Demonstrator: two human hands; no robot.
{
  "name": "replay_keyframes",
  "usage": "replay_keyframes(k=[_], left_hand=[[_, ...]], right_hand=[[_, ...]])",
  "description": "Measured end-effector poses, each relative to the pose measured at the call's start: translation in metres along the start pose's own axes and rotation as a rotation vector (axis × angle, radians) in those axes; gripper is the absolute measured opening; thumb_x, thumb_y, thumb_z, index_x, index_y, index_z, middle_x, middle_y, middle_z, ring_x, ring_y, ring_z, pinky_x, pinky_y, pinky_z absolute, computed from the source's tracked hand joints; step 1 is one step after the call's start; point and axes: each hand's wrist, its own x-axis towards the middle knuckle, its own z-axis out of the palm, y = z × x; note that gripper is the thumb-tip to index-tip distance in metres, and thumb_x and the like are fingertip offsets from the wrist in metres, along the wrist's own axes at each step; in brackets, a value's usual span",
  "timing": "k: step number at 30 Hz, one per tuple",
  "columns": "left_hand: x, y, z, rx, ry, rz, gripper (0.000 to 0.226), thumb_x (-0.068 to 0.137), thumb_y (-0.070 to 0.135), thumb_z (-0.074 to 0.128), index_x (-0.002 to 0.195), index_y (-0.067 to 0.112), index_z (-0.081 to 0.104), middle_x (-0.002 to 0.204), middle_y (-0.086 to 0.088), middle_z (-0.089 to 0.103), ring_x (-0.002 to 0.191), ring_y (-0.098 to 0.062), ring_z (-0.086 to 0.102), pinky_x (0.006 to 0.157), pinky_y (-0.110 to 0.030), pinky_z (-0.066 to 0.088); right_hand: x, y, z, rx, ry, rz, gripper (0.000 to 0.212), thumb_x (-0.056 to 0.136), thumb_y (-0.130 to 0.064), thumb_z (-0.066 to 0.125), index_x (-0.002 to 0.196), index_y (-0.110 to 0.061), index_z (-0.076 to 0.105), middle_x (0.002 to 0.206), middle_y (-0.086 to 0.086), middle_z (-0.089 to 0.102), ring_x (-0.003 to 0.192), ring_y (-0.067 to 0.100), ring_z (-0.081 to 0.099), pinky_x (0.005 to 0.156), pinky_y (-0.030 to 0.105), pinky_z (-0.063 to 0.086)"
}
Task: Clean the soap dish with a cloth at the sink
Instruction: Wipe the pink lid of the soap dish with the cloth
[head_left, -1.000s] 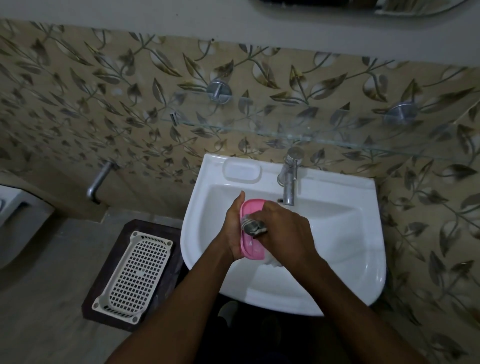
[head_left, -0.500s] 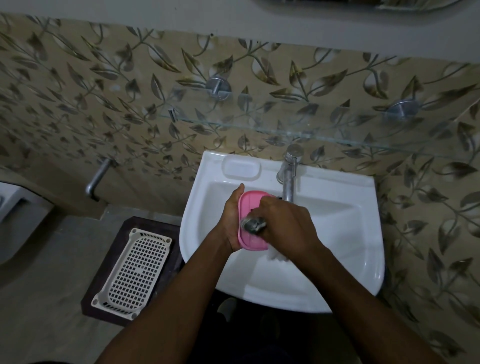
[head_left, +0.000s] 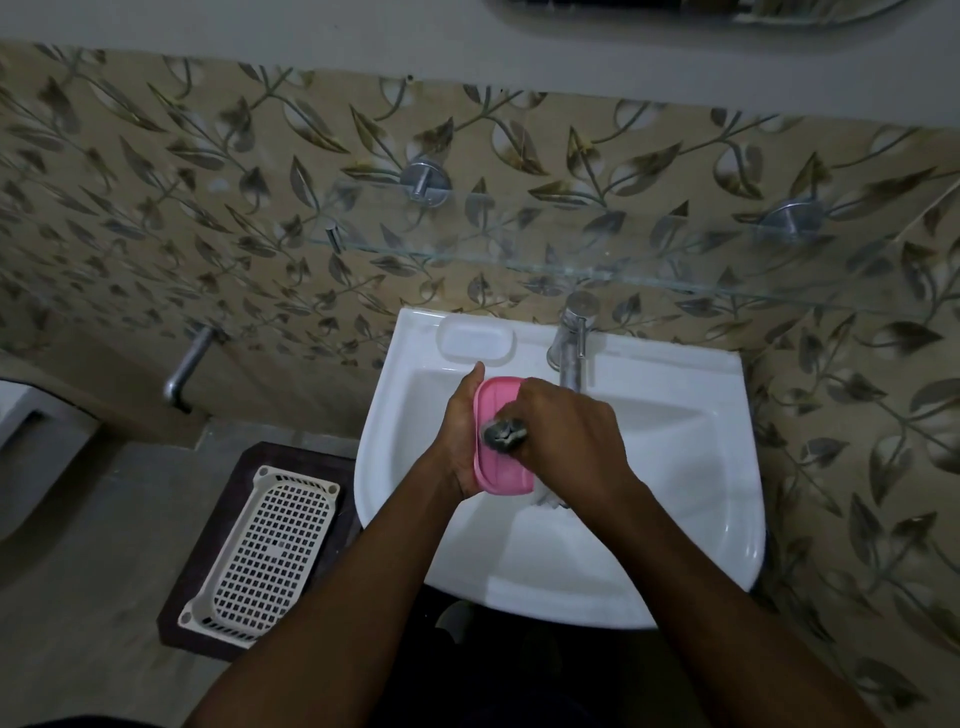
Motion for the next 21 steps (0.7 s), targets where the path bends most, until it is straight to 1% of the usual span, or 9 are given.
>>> replay_keyframes(k=[1, 3, 5, 7, 8, 12, 14, 18, 21], left_hand=[[0.001, 0.002, 0.0, -0.002, -0.003, -0.002, 0.076, 0.091, 0.069, 0.035, 0.093, 0.006, 0.078, 0.092, -0.014, 0.073, 0.085, -0.026, 0.069, 0.085, -0.039, 0.052], [0.0, 0.006, 0.0, -0.013, -0.002, -0.015, 0.077, 0.088, 0.072, 0.037, 0.103, 0.006, 0.075, 0.096, -0.015, 0.072, 0.089, -0.027, 0.067, 0.086, -0.041, 0.051], [0.001, 0.007, -0.004, -0.012, 0.001, -0.026, 0.079, 0.085, 0.074, 0.04, 0.115, 0.006, 0.069, 0.1, -0.017, 0.068, 0.092, -0.028, 0.063, 0.087, -0.041, 0.049], [0.002, 0.006, -0.006, -0.007, 0.01, -0.022, 0.08, 0.085, 0.074, 0.039, 0.116, 0.007, 0.067, 0.1, -0.017, 0.067, 0.091, -0.027, 0.063, 0.085, -0.04, 0.05], [0.003, 0.005, -0.006, -0.005, 0.01, -0.021, 0.079, 0.085, 0.074, 0.037, 0.114, 0.007, 0.068, 0.099, -0.016, 0.067, 0.088, -0.027, 0.064, 0.084, -0.04, 0.05], [0.006, 0.005, -0.005, -0.008, -0.022, 0.009, 0.079, 0.087, 0.074, 0.033, 0.105, 0.009, 0.074, 0.095, -0.015, 0.071, 0.082, -0.028, 0.067, 0.085, -0.043, 0.049], [0.007, 0.003, -0.004, -0.031, -0.023, 0.03, 0.079, 0.087, 0.073, 0.034, 0.098, 0.009, 0.077, 0.09, -0.015, 0.07, 0.077, -0.026, 0.067, 0.08, -0.04, 0.052], [0.009, 0.001, -0.002, -0.148, -0.068, 0.118, 0.077, 0.087, 0.071, 0.036, 0.096, 0.006, 0.076, 0.086, -0.016, 0.067, 0.075, -0.026, 0.065, 0.074, -0.036, 0.055], [0.01, -0.002, 0.003, -0.185, -0.07, 0.17, 0.077, 0.088, 0.071, 0.032, 0.093, 0.01, 0.077, 0.085, -0.014, 0.067, 0.073, -0.024, 0.065, 0.073, -0.035, 0.054]], right_hand=[[0.001, -0.001, -0.001, 0.022, -0.01, 0.003, 0.018, 0.09, -0.038, 0.063, 0.102, -0.027, 0.072, 0.1, -0.003, 0.069, 0.089, 0.02, 0.067, 0.076, 0.027, 0.05], [-0.003, -0.003, -0.002, 0.063, -0.103, -0.037, 0.025, 0.091, -0.034, 0.064, 0.111, -0.022, 0.07, 0.107, 0.001, 0.07, 0.092, 0.023, 0.068, 0.084, 0.028, 0.052], [-0.011, -0.004, -0.002, 0.051, -0.174, -0.118, 0.026, 0.092, -0.033, 0.064, 0.116, -0.024, 0.069, 0.112, -0.001, 0.068, 0.095, 0.022, 0.067, 0.08, 0.024, 0.047], [-0.014, 0.0, -0.003, -0.021, -0.193, -0.144, 0.026, 0.091, -0.031, 0.064, 0.117, -0.031, 0.068, 0.11, -0.005, 0.066, 0.094, 0.02, 0.066, 0.074, 0.023, 0.043], [-0.014, 0.003, -0.005, -0.05, -0.189, -0.13, 0.026, 0.091, -0.03, 0.064, 0.117, -0.031, 0.068, 0.108, -0.005, 0.066, 0.092, 0.019, 0.067, 0.074, 0.024, 0.046], [-0.015, 0.012, -0.005, -0.073, -0.113, -0.023, 0.022, 0.089, -0.031, 0.064, 0.111, -0.029, 0.07, 0.107, -0.003, 0.066, 0.089, 0.021, 0.068, 0.075, 0.029, 0.051], [-0.019, 0.005, 0.003, -0.048, -0.09, 0.022, 0.026, 0.09, -0.034, 0.064, 0.114, -0.027, 0.068, 0.11, -0.002, 0.067, 0.092, 0.021, 0.068, 0.075, 0.028, 0.05], [-0.028, -0.003, 0.015, 0.192, -0.097, 0.226, 0.038, 0.09, -0.043, 0.064, 0.121, -0.022, 0.061, 0.113, -0.002, 0.07, 0.094, 0.018, 0.069, 0.079, 0.024, 0.05], [-0.03, 0.005, 0.015, 0.163, 0.023, 0.384, 0.035, 0.09, -0.048, 0.061, 0.114, -0.021, 0.063, 0.106, -0.001, 0.069, 0.086, 0.018, 0.07, 0.07, 0.024, 0.05]])
